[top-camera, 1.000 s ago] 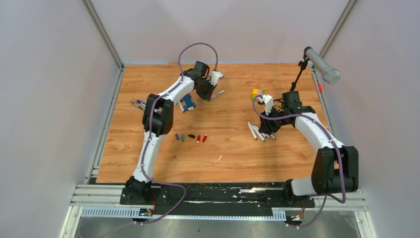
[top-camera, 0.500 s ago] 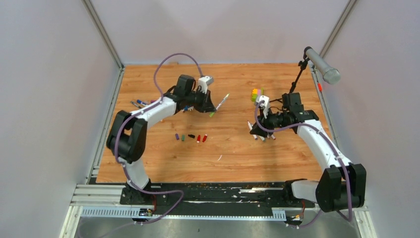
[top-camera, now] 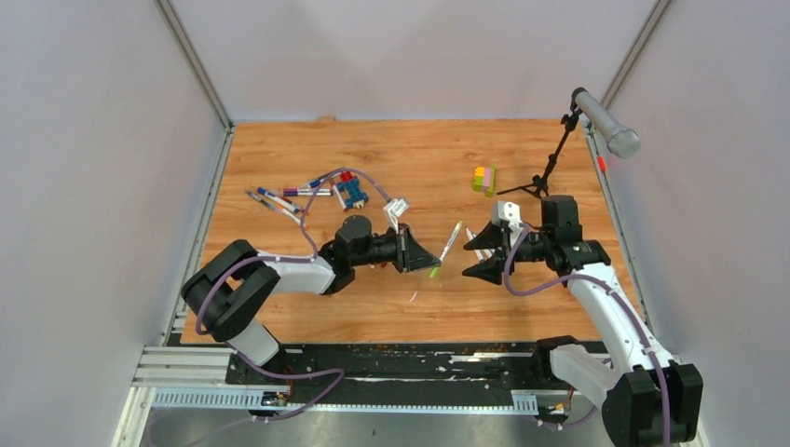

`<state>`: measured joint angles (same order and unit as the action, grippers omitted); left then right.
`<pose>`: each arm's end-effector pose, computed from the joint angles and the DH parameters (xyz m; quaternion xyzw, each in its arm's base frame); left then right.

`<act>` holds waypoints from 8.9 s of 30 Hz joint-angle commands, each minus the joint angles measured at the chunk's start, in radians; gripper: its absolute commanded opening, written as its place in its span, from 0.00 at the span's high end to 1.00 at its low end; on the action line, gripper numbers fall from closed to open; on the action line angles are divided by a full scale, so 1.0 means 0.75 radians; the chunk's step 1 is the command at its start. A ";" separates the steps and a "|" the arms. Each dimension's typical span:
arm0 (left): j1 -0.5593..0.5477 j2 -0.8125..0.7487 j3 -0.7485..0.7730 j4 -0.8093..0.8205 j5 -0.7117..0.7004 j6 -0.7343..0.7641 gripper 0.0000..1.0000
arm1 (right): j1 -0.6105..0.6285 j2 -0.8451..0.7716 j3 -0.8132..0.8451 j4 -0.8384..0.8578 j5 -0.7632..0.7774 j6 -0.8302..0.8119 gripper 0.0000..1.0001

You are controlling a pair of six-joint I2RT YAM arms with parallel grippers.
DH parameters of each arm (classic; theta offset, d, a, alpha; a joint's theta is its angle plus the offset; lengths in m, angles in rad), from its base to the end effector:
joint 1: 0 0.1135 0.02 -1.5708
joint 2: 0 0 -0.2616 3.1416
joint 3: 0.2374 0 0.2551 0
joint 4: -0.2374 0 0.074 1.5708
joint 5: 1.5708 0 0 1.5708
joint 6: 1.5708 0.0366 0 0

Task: Open the pen caps
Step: Pick up the pen from the center of the board, then open the pen cap from the pen, then place the pen cap at the center of the board, then place the pen at the center of the board, then pick up the pen from the center of the board.

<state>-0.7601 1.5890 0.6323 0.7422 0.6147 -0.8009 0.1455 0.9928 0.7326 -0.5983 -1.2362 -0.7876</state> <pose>0.2161 -0.2345 0.1849 0.1746 0.7460 -0.5881 0.2591 0.1813 0.0615 0.2617 -0.5240 0.5913 0.4257 0.4410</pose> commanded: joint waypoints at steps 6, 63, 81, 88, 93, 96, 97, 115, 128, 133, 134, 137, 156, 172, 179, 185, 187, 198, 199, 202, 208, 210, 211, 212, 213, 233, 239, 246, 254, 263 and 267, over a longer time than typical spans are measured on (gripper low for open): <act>-0.054 -0.004 -0.162 0.783 -0.391 -0.298 1.00 | 0.004 0.021 -0.058 0.560 -0.017 0.742 0.38; -0.271 0.098 0.036 0.399 -0.336 -0.051 0.99 | 0.088 0.125 -0.157 1.081 0.376 1.641 1.00; -0.486 -0.292 -0.028 -0.143 -0.773 0.431 1.00 | 0.129 0.134 0.493 0.546 0.411 1.344 1.00; -0.489 -0.240 -0.205 0.161 -0.728 0.095 1.00 | 0.129 0.115 0.645 0.479 0.468 1.255 1.00; -0.535 -0.303 -0.214 0.113 -0.763 0.129 1.00 | 0.129 0.111 0.655 0.500 0.478 1.264 1.00; -0.562 -0.353 -0.195 -0.011 -0.802 0.217 1.00 | 0.128 0.089 0.660 0.486 0.477 1.256 1.00; -0.566 -0.363 -0.195 -0.037 -0.808 0.230 1.00 | 0.129 0.084 0.662 0.478 0.474 1.253 1.00; -0.572 -0.681 -0.298 -0.373 -1.029 0.371 1.00 | 0.015 -0.070 0.419 0.339 0.325 0.920 1.00; -0.571 -0.646 -0.107 -0.905 -1.507 0.136 1.00 | 0.001 -0.159 0.079 0.171 0.860 0.324 1.00; -0.568 -0.406 0.156 -1.234 -1.649 0.133 1.00 | 0.000 -0.029 0.093 0.142 1.033 0.291 1.00; -0.565 -0.342 0.210 -1.286 -1.656 0.150 1.00 | 0.000 -0.008 0.098 0.135 1.050 0.292 1.00; -0.544 -0.154 0.365 -1.440 -1.647 0.163 1.00 | 0.000 0.027 0.093 0.137 1.106 0.284 1.00; -0.388 0.253 0.594 -1.482 -1.470 0.228 0.80 | -0.002 0.156 0.097 0.115 1.230 0.262 1.00; -0.346 0.204 0.610 -1.493 -1.398 0.243 0.55 | -0.013 0.350 0.145 0.064 1.393 0.271 1.00; -0.346 -0.027 0.505 -1.434 -1.327 0.251 0.46 | -0.018 0.506 0.230 -0.001 1.489 0.274 0.97; -0.343 -0.268 0.316 -1.311 -1.314 0.256 0.34 | -0.020 0.611 0.290 -0.009 1.520 0.258 0.96; -0.340 -0.340 0.246 -1.268 -1.311 0.254 0.30 | -0.022 0.651 0.307 -0.013 1.528 0.251 0.95; -0.326 -0.548 0.046 -1.216 -1.317 0.207 0.20 | -0.058 0.805 0.356 -0.027 1.544 0.245 0.90; -0.323 -0.557 0.039 -1.217 -1.320 0.206 0.20 | -0.062 0.814 0.358 -0.027 1.544 0.243 0.89; -0.323 -0.574 0.031 -1.220 -1.329 0.207 0.20 | -0.069 0.847 0.366 -0.037 1.532 0.242 0.87; -0.323 -0.609 0.030 -1.237 -1.350 0.219 0.18 | -0.078 0.888 0.380 -0.060 1.508 0.247 0.83; -0.322 -0.624 0.027 -1.236 -1.358 0.223 0.16 | -0.086 0.890 0.381 -0.066 1.499 0.249 0.81; -0.321 -0.635 0.023 -1.230 -1.357 0.226 0.15 | -0.088 0.891 0.383 -0.069 1.494 0.251 0.80; -0.316 -0.649 0.020 -1.222 -1.356 0.230 0.12 | -0.091 0.890 0.384 -0.071 1.490 0.250 0.79; -0.312 -0.665 0.011 -1.213 -1.351 0.234 0.11 | -0.093 0.888 0.383 -0.072 1.487 0.253 0.79; 0.178 -0.845 -0.078 -1.014 -0.970 0.317 0.00 | -0.098 0.430 0.403 -0.242 1.035 0.236 0.72; 0.436 -0.747 -0.041 -0.952 -0.885 0.309 0.00 | -0.098 0.209 0.408 -0.317 0.676 0.203 0.71; 0.662 -0.521 0.084 -1.003 -0.956 0.277 0.00 | -0.099 0.058 0.224 -0.189 0.513 0.205 0.66; 0.724 -0.093 0.495 -1.515 -1.285 0.190 0.00 | -0.098 0.075 0.203 -0.174 0.619 0.210 0.64; 0.747 0.265 0.838 -1.765 -1.404 0.195 0.08 | -0.098 0.109 0.220 -0.201 0.642 0.206 0.64; 0.775 0.311 0.859 -1.749 -1.375 0.186 0.21 | -0.098 0.115 0.214 -0.198 0.651 0.201 0.64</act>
<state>-0.2050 1.8061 1.2350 -0.5346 -0.3935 -0.6460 0.0750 1.0786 0.8722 -0.7681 -0.7441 -0.6128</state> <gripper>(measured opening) 0.864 0.358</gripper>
